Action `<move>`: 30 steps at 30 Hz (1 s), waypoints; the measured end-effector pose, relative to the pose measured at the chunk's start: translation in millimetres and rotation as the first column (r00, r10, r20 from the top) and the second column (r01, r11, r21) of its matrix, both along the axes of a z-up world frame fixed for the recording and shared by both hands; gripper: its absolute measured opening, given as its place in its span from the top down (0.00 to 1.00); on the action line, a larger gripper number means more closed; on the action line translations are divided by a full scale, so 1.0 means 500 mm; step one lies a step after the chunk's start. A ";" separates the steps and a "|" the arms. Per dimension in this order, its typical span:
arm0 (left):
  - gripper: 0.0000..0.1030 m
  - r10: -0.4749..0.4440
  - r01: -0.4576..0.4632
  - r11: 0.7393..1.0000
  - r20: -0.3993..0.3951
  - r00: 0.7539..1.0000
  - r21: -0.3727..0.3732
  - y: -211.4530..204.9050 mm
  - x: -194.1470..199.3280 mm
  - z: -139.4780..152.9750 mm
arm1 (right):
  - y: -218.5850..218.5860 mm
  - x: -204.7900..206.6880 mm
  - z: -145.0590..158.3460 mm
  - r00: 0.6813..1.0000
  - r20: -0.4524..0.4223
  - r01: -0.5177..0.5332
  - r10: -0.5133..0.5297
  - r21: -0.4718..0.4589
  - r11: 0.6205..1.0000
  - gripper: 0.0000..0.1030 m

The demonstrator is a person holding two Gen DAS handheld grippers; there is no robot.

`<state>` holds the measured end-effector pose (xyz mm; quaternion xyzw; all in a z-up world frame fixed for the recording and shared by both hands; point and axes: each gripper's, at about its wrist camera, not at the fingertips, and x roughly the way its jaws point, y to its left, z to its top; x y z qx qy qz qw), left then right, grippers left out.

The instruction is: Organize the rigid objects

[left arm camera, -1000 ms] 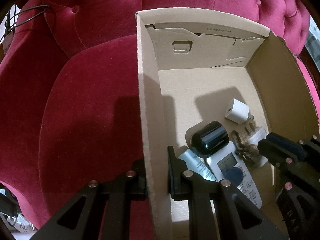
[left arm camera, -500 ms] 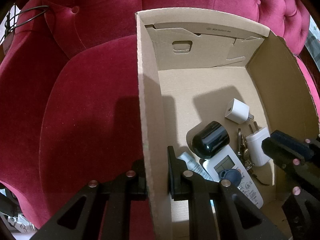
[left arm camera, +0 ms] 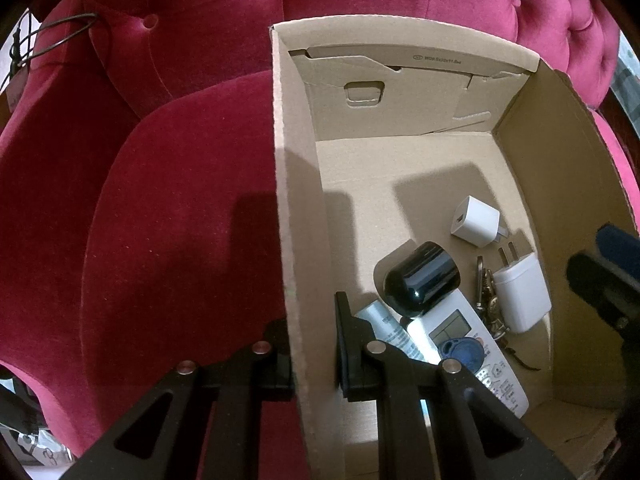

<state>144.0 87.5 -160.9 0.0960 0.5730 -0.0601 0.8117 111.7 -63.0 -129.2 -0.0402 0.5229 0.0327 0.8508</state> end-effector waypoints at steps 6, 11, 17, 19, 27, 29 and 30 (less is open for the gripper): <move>0.85 0.004 -0.004 1.000 0.003 1.000 0.003 -0.001 -0.002 0.000 | -0.026 -0.008 0.023 0.999 0.028 0.036 -0.036 -0.015 0.999 0.49; 0.85 0.006 -0.006 1.000 0.005 1.000 0.005 -0.004 -0.003 0.000 | -0.058 -0.018 0.044 0.996 0.049 0.076 -0.075 -0.015 0.997 0.33; 0.85 0.006 -0.006 1.000 0.009 1.000 0.014 -0.005 -0.005 0.000 | -0.103 -0.038 0.074 0.989 0.078 0.126 -0.124 -0.019 0.992 0.19; 0.85 0.009 -0.009 1.000 0.009 1.000 0.016 -0.006 -0.005 -0.001 | -0.122 -0.042 0.084 0.986 0.083 0.146 -0.145 -0.012 0.989 0.15; 0.85 0.010 -0.011 1.000 0.010 1.000 0.030 -0.018 -0.008 -0.002 | -0.191 -0.055 0.089 0.976 0.075 0.208 -0.207 -0.007 0.978 0.00; 0.85 0.009 -0.009 0.999 0.009 1.000 0.033 -0.022 -0.007 -0.002 | -0.205 -0.058 0.085 0.974 0.068 0.215 -0.215 0.000 0.977 0.00; 0.85 0.011 -0.011 0.999 0.008 1.000 0.033 -0.023 -0.007 -0.002 | -0.211 -0.059 0.084 0.974 0.068 0.217 -0.216 -0.003 0.976 0.00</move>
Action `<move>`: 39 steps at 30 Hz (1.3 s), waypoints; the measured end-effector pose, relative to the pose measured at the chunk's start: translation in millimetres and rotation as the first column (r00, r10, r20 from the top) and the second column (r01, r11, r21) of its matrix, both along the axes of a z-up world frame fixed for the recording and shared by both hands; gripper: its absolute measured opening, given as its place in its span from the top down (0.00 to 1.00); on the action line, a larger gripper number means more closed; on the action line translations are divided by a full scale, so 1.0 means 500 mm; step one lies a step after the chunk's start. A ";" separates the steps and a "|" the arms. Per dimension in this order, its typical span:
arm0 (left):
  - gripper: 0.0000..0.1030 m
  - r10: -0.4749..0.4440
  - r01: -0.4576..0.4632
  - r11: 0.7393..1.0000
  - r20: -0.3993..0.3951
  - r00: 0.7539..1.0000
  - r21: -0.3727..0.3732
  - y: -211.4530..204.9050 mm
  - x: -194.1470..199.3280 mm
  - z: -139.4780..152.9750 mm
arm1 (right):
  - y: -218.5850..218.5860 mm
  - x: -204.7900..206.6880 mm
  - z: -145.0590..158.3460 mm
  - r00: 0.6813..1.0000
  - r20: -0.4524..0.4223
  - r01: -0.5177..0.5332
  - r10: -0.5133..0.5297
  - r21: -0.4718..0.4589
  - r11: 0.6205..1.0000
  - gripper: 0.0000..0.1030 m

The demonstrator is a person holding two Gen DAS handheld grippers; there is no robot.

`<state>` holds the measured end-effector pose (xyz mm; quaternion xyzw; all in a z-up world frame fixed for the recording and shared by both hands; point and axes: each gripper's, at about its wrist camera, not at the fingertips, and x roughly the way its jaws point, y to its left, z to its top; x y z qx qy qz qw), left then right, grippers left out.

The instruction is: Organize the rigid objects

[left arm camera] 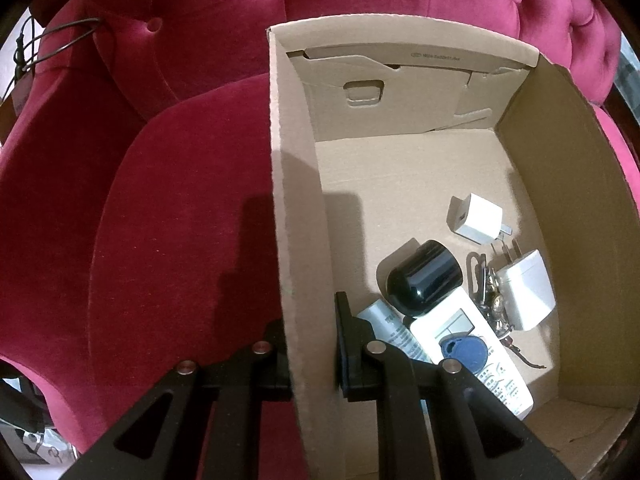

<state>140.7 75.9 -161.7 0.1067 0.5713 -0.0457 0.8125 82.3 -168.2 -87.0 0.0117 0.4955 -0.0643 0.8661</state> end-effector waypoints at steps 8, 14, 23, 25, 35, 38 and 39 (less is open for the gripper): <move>0.83 0.002 -0.002 1.000 0.001 1.000 0.018 -0.008 -0.001 0.001 | -0.030 -0.004 -0.003 1.000 0.003 -0.011 0.011 0.036 0.999 0.00; 0.63 0.005 -0.007 0.996 0.025 1.000 0.089 -0.025 -0.010 0.017 | -0.050 -0.010 -0.004 1.000 -0.003 -0.008 0.008 0.054 0.999 0.00; 0.00 0.055 -0.059 0.997 0.085 0.995 0.042 -0.029 -0.044 0.093 | -0.071 -0.038 0.013 1.000 0.014 -0.007 0.006 0.073 0.997 0.00; 0.00 0.057 -0.060 0.998 0.094 0.994 0.023 -0.035 -0.059 0.121 | -0.074 -0.047 0.018 1.000 0.017 -0.009 0.007 0.075 0.997 0.00; 0.00 0.030 -0.028 0.999 0.141 0.990 -0.016 -0.066 -0.157 0.233 | -0.093 -0.101 0.066 0.999 0.035 -0.011 0.007 0.095 0.995 0.00; 0.00 0.028 -0.025 0.999 0.166 0.986 -0.019 -0.078 -0.179 0.261 | -0.097 -0.120 0.090 0.999 0.037 -0.011 0.008 0.084 0.996 0.00; 0.00 0.030 -0.026 0.999 0.176 0.984 -0.025 -0.081 -0.190 0.272 | -0.099 -0.126 0.096 0.999 0.041 -0.010 0.007 0.079 0.997 0.00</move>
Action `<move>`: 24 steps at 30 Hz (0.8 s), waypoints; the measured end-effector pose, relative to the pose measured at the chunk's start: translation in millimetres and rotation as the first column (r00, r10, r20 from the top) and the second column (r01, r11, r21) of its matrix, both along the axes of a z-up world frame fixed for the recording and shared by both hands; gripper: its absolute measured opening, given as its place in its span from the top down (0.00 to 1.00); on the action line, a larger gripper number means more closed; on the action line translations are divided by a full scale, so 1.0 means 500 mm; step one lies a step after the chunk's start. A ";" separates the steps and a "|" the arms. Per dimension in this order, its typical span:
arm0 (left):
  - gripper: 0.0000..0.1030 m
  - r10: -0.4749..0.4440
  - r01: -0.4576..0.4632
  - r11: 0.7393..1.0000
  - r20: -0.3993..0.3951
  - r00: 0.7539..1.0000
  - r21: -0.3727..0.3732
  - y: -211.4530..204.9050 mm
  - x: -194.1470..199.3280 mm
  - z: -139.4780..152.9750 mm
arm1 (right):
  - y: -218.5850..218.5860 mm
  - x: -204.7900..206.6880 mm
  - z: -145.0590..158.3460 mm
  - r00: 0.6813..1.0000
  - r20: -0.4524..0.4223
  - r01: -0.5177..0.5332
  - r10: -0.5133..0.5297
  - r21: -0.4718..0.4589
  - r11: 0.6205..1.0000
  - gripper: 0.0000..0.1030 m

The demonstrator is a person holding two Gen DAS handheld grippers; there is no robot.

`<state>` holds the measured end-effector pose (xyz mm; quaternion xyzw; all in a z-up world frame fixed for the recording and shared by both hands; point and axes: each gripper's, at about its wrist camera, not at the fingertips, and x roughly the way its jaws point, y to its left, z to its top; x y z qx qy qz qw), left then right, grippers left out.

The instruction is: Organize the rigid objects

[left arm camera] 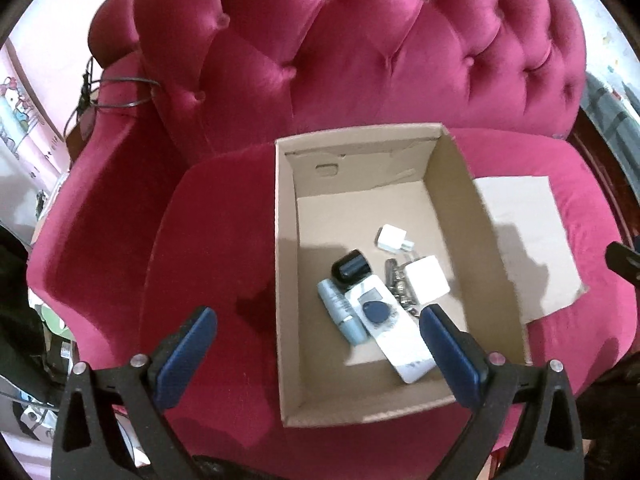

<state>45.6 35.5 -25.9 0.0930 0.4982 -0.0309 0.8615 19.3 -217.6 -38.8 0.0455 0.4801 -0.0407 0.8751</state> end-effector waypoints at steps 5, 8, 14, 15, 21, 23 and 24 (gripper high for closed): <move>0.00 0.006 -0.006 1.000 0.051 0.999 -0.001 -0.019 -0.048 0.052 | -0.002 -0.038 0.040 1.000 0.010 -0.010 0.010 -0.024 1.000 0.00; 0.00 -0.010 0.009 1.000 0.080 0.997 0.008 -0.035 -0.074 0.078 | -0.004 -0.061 0.065 0.999 0.032 -0.020 0.021 -0.044 0.999 0.00; 0.00 -0.037 0.036 0.999 0.129 0.991 0.010 -0.064 -0.118 0.115 | -0.006 -0.098 0.108 0.997 0.077 -0.018 0.022 -0.049 0.999 0.00; 0.00 -0.041 0.041 0.999 0.132 0.990 0.005 -0.069 -0.125 0.120 | -0.007 -0.103 0.114 0.996 0.085 -0.016 0.020 -0.049 0.999 0.00; 0.00 -0.059 0.060 0.998 0.153 0.986 -0.006 -0.093 -0.161 0.144 | -0.014 -0.122 0.129 0.995 0.102 -0.010 0.016 -0.059 0.998 0.00; 0.00 -0.064 0.065 0.998 0.162 0.985 -0.001 -0.100 -0.170 0.149 | -0.015 -0.125 0.130 0.994 0.104 -0.008 0.014 -0.059 0.998 0.00; 0.00 -0.066 0.067 0.998 0.164 0.984 -0.001 -0.102 -0.173 0.152 | -0.016 -0.127 0.131 0.995 0.102 -0.004 0.011 -0.064 0.998 0.00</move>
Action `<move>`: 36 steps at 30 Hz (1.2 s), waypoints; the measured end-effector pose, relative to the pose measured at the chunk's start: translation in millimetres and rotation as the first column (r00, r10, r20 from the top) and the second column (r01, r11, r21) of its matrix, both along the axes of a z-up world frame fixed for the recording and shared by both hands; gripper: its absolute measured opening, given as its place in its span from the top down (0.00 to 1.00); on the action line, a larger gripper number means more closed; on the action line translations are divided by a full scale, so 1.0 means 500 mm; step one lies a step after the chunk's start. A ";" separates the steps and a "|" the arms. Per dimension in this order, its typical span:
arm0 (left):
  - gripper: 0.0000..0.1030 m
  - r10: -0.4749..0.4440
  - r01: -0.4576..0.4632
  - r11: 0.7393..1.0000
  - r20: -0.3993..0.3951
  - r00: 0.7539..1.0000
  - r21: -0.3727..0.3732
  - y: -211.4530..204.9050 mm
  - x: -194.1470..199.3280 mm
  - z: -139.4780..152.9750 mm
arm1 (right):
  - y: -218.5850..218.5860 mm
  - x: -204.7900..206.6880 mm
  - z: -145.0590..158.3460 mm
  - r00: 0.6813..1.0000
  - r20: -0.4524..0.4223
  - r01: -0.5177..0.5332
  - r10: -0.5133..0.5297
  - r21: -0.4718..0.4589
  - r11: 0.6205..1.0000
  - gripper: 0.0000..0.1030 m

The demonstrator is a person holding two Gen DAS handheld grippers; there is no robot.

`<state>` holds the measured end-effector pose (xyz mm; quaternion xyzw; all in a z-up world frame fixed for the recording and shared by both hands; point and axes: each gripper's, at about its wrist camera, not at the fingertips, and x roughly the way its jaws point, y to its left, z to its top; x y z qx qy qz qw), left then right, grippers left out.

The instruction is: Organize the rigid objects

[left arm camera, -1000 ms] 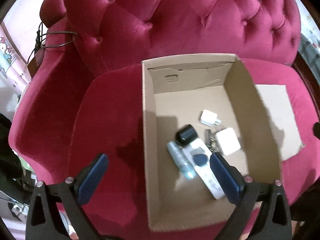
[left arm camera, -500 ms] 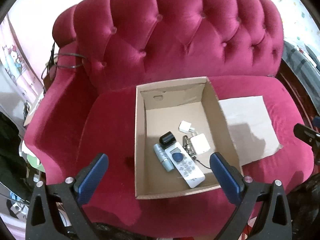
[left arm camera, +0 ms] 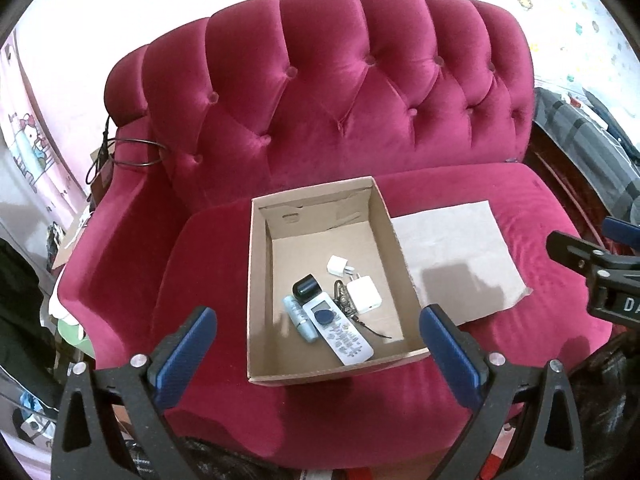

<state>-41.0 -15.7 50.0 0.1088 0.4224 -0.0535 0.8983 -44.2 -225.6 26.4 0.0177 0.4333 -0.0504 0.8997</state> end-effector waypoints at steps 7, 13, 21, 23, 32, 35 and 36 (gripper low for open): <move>0.00 -0.017 0.017 1.000 0.008 1.000 -0.008 -0.013 -0.010 0.010 | -0.005 -0.004 0.007 1.000 0.000 -0.004 0.004 0.009 1.000 0.00; 0.00 -0.022 0.022 1.000 0.003 1.000 -0.006 -0.018 -0.013 0.009 | -0.007 -0.009 0.011 1.000 -0.003 -0.007 0.007 0.014 1.000 0.00; 0.00 -0.024 0.024 1.000 0.001 1.000 -0.006 -0.022 -0.014 0.010 | -0.007 -0.008 0.010 1.000 -0.005 -0.001 0.001 0.015 1.000 0.00; 0.00 -0.027 0.027 1.000 0.004 1.000 -0.006 -0.023 -0.015 0.011 | -0.007 -0.009 0.011 1.000 -0.005 -0.003 0.003 0.017 1.000 0.00; 0.00 -0.026 0.026 1.000 0.008 1.000 -0.009 -0.023 -0.018 0.012 | -0.007 -0.012 0.014 1.000 0.000 -0.007 0.007 0.018 1.000 0.00; 0.00 -0.024 0.024 1.000 0.006 1.000 -0.012 -0.024 -0.018 0.012 | -0.007 -0.012 0.013 1.000 0.000 -0.006 0.006 0.019 1.000 0.00; 0.00 -0.023 0.023 1.000 0.005 1.000 -0.011 -0.024 -0.018 0.011 | -0.006 -0.012 0.014 1.000 0.001 -0.005 0.005 0.020 1.000 0.00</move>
